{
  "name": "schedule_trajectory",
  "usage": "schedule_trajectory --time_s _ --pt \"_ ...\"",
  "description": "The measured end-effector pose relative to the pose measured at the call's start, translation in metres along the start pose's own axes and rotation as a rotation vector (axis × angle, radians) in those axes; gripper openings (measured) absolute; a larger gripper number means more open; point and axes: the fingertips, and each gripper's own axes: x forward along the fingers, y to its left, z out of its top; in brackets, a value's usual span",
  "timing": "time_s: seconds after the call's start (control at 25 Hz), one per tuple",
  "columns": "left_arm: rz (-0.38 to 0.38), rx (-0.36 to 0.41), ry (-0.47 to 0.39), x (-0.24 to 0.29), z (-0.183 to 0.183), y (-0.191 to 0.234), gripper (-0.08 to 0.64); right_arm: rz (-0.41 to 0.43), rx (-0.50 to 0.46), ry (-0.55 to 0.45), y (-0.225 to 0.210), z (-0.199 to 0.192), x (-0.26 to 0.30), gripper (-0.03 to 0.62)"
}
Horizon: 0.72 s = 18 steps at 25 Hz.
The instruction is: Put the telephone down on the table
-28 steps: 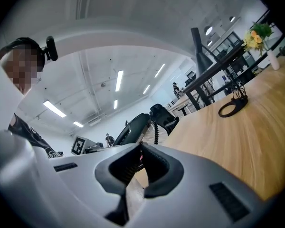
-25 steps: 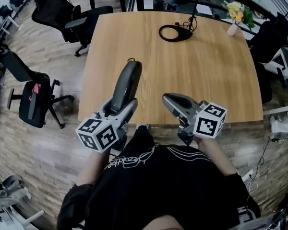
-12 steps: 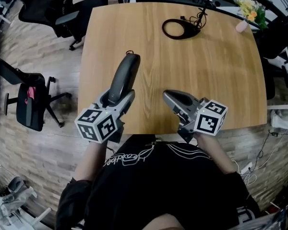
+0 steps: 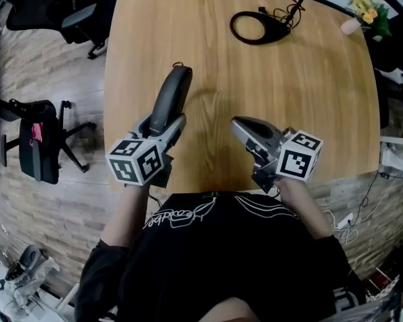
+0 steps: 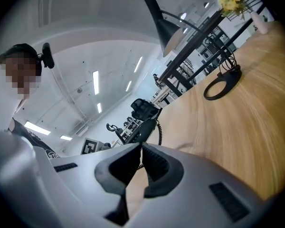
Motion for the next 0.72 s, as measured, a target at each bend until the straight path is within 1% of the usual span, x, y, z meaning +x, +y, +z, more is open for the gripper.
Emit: schedule_trajectory --time_s 0.24,0.4,0.72 --pt "-0.002 0.015 0.047 0.025 -0.014 0.017 0.285 -0.009 0.045 0.012 -0.017 -0.002 0.010 0.041" --pt "-0.005 -0.017 0.083 0.042 -0.024 0.026 0.285 -0.007 0.067 0.009 -0.023 -0.001 0.014 0.041" --pt "0.013 0.003 0.123 0.059 -0.044 0.034 0.285 -0.009 0.098 0.001 -0.031 -0.006 0.013 0.041"
